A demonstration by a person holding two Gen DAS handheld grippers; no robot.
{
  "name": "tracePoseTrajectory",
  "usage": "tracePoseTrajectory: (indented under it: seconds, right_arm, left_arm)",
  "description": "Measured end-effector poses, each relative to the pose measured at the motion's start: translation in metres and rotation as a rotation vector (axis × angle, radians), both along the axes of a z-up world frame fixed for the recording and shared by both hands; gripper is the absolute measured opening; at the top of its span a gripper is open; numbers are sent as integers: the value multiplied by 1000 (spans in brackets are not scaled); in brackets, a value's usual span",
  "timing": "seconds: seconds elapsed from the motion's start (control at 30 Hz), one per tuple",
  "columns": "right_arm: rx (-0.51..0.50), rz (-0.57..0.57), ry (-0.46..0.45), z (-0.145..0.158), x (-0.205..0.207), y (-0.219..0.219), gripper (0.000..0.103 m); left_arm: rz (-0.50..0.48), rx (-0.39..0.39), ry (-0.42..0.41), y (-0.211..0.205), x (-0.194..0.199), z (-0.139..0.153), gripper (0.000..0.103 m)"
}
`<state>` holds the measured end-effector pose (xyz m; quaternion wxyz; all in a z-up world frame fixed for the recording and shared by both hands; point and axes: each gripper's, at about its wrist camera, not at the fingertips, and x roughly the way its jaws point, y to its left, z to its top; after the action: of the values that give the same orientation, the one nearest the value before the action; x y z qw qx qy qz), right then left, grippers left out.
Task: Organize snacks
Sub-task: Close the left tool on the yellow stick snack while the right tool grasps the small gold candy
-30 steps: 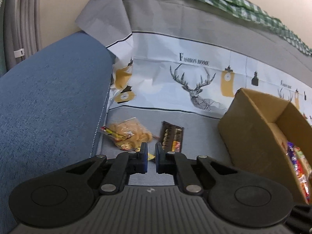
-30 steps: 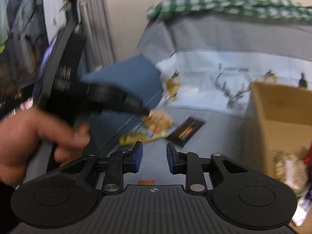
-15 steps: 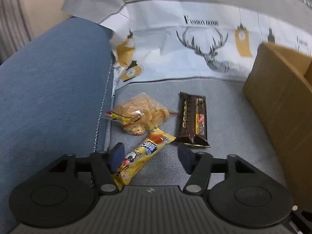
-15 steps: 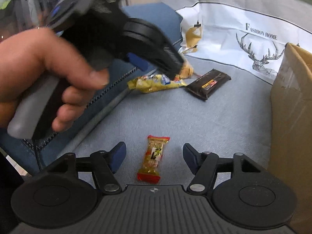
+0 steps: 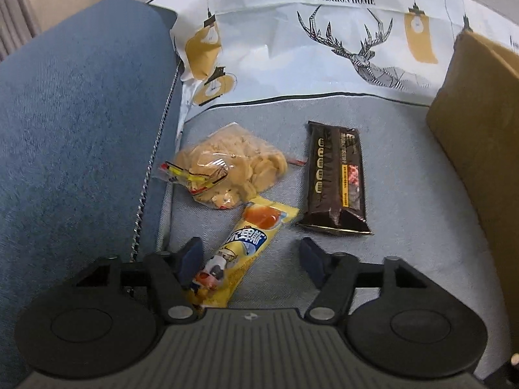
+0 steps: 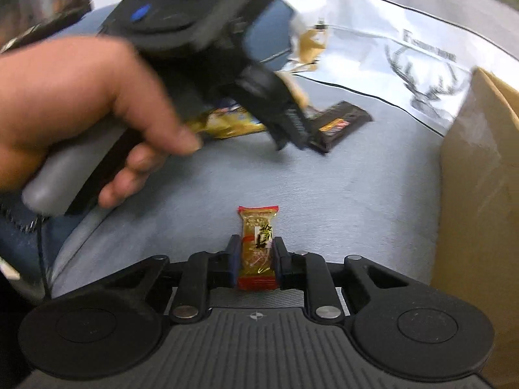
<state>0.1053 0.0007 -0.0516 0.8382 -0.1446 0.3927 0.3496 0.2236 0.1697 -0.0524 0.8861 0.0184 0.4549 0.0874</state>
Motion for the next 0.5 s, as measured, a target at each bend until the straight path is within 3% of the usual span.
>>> tracePoseTrajectory:
  seconds: [0.13, 0.17, 0.3, 0.5]
  right_arm:
    - [7, -48, 8, 1, 6, -8, 21]
    - [6, -56, 16, 1, 6, -9, 21]
    - [3, -62, 24, 1, 5, -9, 21]
    - [5, -87, 20, 1, 7, -11, 21]
  left_arm:
    - [1, -38, -1, 1, -1, 4, 28]
    - [2, -42, 0, 1, -1, 4, 23]
    - [26, -68, 10, 3, -4, 8, 15]
    - [93, -185, -9, 11, -15, 23, 15]
